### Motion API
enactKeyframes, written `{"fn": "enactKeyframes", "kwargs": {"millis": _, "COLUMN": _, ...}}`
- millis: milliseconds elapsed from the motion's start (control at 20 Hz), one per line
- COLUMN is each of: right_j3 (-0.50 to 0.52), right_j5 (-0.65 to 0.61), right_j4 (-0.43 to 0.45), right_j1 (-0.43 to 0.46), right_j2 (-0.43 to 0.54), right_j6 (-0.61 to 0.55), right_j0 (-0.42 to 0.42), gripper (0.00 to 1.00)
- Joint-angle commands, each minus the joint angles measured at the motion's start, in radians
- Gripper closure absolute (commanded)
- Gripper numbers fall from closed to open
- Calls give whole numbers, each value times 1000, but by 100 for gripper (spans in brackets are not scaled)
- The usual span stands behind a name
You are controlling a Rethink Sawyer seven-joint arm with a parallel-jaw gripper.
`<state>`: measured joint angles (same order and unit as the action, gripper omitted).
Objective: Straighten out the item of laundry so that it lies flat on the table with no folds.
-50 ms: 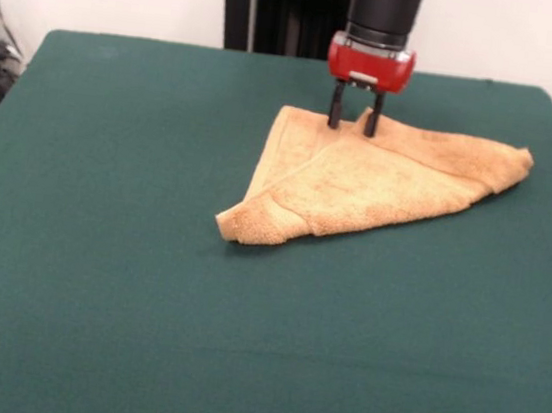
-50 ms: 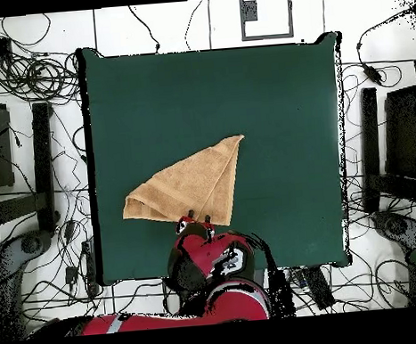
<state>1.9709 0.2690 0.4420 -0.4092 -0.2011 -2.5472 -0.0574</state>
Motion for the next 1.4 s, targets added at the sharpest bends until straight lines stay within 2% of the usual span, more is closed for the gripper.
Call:
{"fn": "enactKeyframes", "kwargs": {"millis": 50, "right_j3": -28, "right_j5": -128, "right_j4": -55, "right_j1": 37, "right_j2": 45, "right_j6": -60, "right_j0": 7, "gripper": 100}}
{"fn": "enactKeyframes", "kwargs": {"millis": 850, "right_j3": -19, "right_j5": -196, "right_j4": -53, "right_j1": 1, "right_j2": 74, "right_j6": -47, "right_j0": 36, "gripper": 100}}
{"fn": "enactKeyframes", "kwargs": {"millis": 1200, "right_j3": 14, "right_j5": -428, "right_j4": -37, "right_j1": -163, "right_j2": 208, "right_j6": 46, "right_j0": 165, "gripper": 100}}
{"fn": "enactKeyframes", "kwargs": {"millis": 1400, "right_j3": 25, "right_j5": -533, "right_j4": -41, "right_j1": -223, "right_j2": 279, "right_j6": 83, "right_j0": 231, "gripper": 100}}
